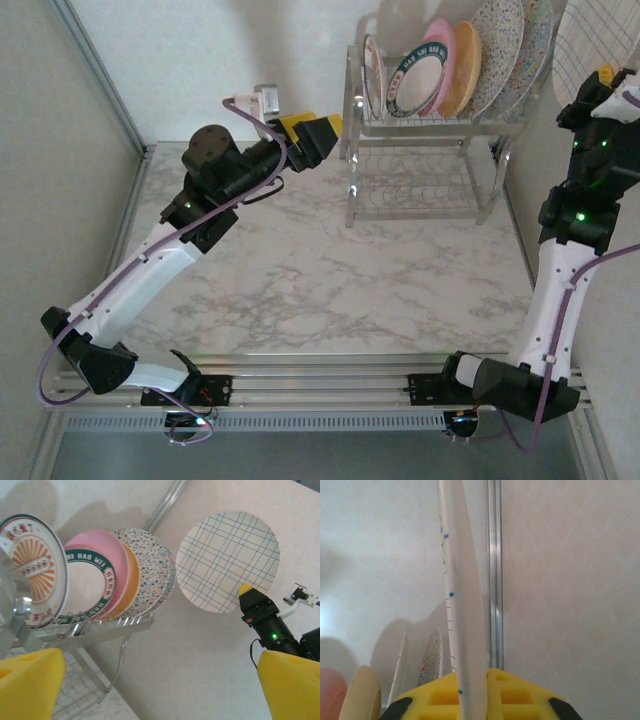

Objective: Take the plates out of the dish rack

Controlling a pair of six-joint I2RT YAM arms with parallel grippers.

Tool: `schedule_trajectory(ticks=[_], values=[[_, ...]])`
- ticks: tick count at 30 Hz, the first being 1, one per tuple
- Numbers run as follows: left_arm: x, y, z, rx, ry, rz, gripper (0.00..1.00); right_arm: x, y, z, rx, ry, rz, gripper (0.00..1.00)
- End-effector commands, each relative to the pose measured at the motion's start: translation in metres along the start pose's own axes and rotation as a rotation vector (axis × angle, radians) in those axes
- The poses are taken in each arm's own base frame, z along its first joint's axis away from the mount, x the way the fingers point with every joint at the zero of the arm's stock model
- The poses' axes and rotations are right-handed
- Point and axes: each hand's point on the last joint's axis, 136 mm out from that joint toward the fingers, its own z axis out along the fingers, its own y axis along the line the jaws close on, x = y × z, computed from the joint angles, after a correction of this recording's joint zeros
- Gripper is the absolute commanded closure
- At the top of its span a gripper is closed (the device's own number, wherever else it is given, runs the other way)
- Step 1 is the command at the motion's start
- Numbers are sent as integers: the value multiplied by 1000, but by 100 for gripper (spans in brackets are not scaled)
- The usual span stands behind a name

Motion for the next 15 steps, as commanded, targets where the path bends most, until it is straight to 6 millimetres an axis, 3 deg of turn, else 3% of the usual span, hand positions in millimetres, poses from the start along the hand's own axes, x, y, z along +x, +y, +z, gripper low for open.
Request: schedule_trajectory(ticks=[1, 7, 15], values=[[-13, -36, -10, 105, -33, -8, 2, -50, -4, -27, 37, -127, 11, 100], [0, -54, -9, 149, -4, -30, 2, -69, -1, -54, 33, -141, 54, 100], [11, -60, -4, 166, 24, -116, 4, -83, 33, -84, -153, -115, 204, 100]])
